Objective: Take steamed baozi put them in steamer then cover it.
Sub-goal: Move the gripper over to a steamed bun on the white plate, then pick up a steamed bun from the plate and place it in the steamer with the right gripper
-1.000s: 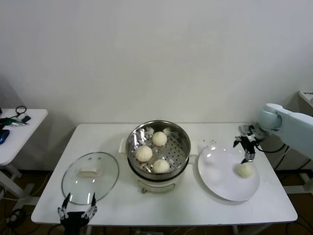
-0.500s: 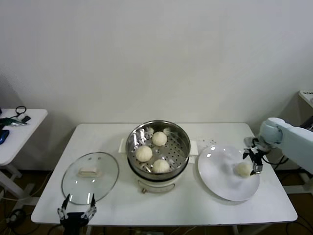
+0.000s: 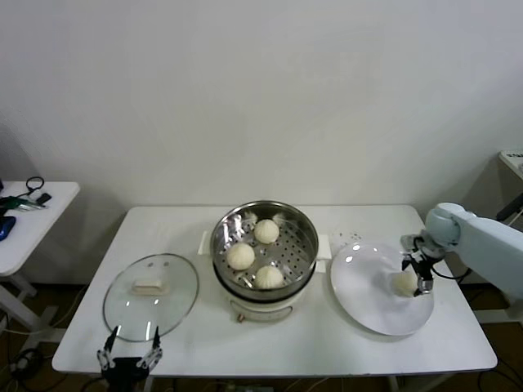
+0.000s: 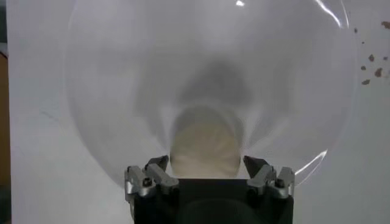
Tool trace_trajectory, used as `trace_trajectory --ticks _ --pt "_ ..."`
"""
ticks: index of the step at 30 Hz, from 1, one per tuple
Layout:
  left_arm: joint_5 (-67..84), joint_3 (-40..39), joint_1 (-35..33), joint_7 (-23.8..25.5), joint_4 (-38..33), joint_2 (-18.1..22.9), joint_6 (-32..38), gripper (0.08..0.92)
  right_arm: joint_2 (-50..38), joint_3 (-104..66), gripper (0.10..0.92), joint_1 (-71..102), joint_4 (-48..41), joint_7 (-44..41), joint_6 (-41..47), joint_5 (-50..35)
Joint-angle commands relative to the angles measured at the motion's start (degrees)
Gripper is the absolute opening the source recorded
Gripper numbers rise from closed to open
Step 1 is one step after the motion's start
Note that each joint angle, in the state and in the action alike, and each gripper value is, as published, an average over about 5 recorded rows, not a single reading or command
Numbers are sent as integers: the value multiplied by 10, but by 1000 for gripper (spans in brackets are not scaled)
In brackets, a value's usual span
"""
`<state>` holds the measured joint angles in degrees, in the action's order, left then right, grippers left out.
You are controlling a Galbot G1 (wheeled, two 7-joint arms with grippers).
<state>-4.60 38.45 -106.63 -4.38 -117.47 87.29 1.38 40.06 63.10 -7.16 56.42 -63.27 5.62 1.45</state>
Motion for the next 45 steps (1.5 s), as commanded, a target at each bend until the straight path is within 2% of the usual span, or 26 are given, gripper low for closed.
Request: trace_trajectory --ticks 1,10,19,26,33,45 --pt "-5 -1 -1 0 -1 1 0 823 8 2 793 1 -8 -4 -2 3" --pt "-5 -2 -2 0 -3 1 0 823 1 11 709 -6 -3 -7 -4 -2" --pt "-11 -5 0 0 -5 1 0 823 -10 54 673 -68 15 -2 -1 -41" --pt "-15 -16 2 -1 -11 1 -1 823 6 176 670 -225 48 15 26 -179" --pt "-19 -28 3 1 -18 1 2 823 67 273 673 -371 83 42 58 -333" --pt "-28 -35 -2 3 -22 -6 11 823 190 355 676 -470 134 97 95 -531"
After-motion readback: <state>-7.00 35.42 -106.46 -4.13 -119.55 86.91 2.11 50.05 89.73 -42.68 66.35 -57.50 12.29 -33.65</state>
